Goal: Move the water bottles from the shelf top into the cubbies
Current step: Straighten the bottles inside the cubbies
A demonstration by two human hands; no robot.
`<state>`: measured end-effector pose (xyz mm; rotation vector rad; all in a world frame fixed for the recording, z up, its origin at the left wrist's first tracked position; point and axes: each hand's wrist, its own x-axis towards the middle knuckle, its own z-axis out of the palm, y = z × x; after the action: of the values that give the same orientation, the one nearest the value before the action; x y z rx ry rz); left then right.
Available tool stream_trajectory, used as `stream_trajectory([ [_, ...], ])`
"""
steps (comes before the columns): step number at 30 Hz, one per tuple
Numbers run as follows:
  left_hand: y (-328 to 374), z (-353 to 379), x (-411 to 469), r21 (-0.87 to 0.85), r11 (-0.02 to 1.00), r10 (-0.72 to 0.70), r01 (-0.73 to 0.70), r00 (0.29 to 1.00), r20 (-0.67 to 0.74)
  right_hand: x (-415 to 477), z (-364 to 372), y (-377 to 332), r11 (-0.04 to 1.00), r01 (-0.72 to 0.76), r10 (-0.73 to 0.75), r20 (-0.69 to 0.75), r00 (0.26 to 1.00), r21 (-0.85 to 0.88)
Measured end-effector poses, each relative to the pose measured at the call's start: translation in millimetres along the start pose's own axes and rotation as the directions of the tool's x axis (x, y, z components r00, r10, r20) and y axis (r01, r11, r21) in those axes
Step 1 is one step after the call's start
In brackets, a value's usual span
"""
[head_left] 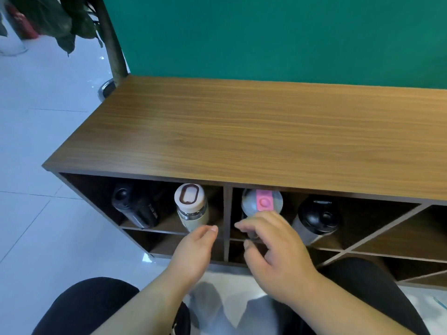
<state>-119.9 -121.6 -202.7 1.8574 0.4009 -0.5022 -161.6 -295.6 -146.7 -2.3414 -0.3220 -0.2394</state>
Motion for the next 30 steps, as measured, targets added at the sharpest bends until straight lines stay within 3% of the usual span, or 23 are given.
stream_trajectory([
  [2, -1.0, -18.7, -2.6, -0.025, 1.0, 0.017, -0.018, 0.998, -0.057, 2.2, 17.2, -15.7, 0.996, -0.011, -0.002, 0.158, 0.988, 0.084],
  [4, -1.0, -34.5, -1.4, -0.052, 0.998, 0.039, -0.047, 0.99, -0.137, 11.0, 38.8, -25.6, 0.983, -0.124, 0.083, 0.271, 0.959, 0.137],
  [7, 3.3, -49.4, 8.4, -0.109, 0.992, 0.034, -0.057, 0.979, -0.2, 31.3, 71.3, -36.2, 0.945, -0.276, 0.207, 0.334, 0.92, 0.176],
  [13, 9.2, -58.4, 35.0, -0.291, 0.957, -0.047, 0.0, 0.987, -0.153, 69.8, 110.0, -28.4, 0.872, -0.462, 0.434, 0.18, 0.883, 0.16],
  [21, 7.8, -58.0, 51.9, -0.294, 0.955, -0.07, 0.036, 0.992, -0.109, 86.2, 129.5, -12.2, 0.835, -0.488, 0.475, 0.116, 0.873, 0.255],
  [30, 5.2, -53.9, 51.1, -0.243, 0.97, -0.059, 0.025, 0.989, -0.134, 87.8, 131.6, -10.7, 0.843, -0.495, 0.483, 0.107, 0.869, 0.212],
])
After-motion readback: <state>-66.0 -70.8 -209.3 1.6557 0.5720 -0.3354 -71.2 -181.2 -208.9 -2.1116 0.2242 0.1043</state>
